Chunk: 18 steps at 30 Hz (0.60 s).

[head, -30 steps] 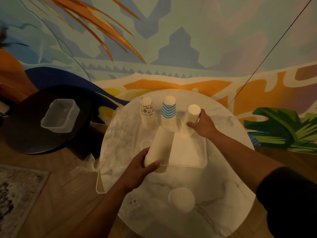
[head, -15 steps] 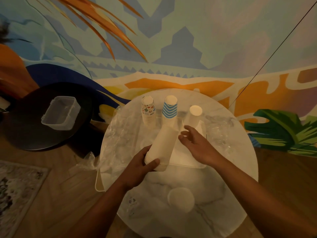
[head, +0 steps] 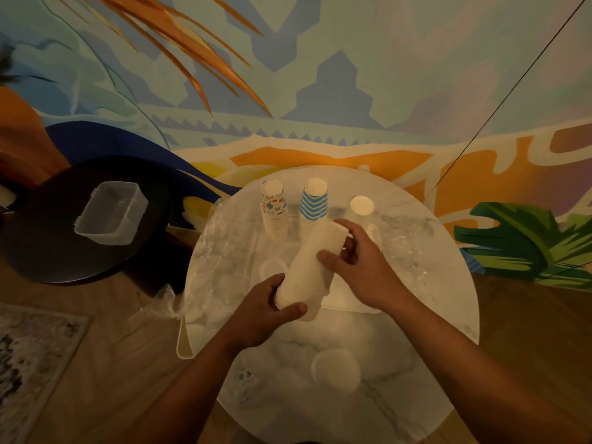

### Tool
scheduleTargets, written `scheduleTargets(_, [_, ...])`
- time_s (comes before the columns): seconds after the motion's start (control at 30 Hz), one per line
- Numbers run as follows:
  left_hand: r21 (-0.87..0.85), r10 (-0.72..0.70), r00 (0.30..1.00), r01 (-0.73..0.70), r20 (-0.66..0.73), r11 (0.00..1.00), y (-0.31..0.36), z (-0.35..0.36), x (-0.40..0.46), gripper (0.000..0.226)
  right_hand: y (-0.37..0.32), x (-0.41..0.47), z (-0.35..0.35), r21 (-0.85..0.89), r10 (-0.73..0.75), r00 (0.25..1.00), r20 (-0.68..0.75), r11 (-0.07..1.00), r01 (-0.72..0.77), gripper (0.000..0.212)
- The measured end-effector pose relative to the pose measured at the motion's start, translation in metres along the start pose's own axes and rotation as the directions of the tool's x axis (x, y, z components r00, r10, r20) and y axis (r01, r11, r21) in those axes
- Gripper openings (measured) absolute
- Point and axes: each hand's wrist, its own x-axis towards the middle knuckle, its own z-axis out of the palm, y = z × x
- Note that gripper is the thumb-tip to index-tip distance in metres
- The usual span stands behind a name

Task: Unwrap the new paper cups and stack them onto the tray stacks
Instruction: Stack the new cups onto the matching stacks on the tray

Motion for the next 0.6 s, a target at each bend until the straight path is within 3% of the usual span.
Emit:
scheduleTargets(0.27, [-0.063, -0.019, 1.0, 0.018, -0.022, 0.998, -0.007, -0.001, -0.003, 0.06, -0.027, 0.037, -0.042, -0.11, -0.161, 0.965, -0.206, 0.984, 0.141, 0.069])
scheduleTargets(0.37, [-0.103, -0.034, 0.999, 0.03, -0.036, 0.994, -0.007, -0.002, -0.004, 0.062, -0.037, 0.056, -0.061, -0.27, -0.298, 0.909, -0.289, 0.937, 0.221, 0.069])
scheduleTargets(0.6, [-0.177, -0.036, 0.997, 0.024, -0.062, 0.984, -0.006, -0.004, -0.006, 0.065, 0.005, 0.097, -0.082, -0.495, -0.292, 0.904, -0.314, 0.862, 0.107, 0.072])
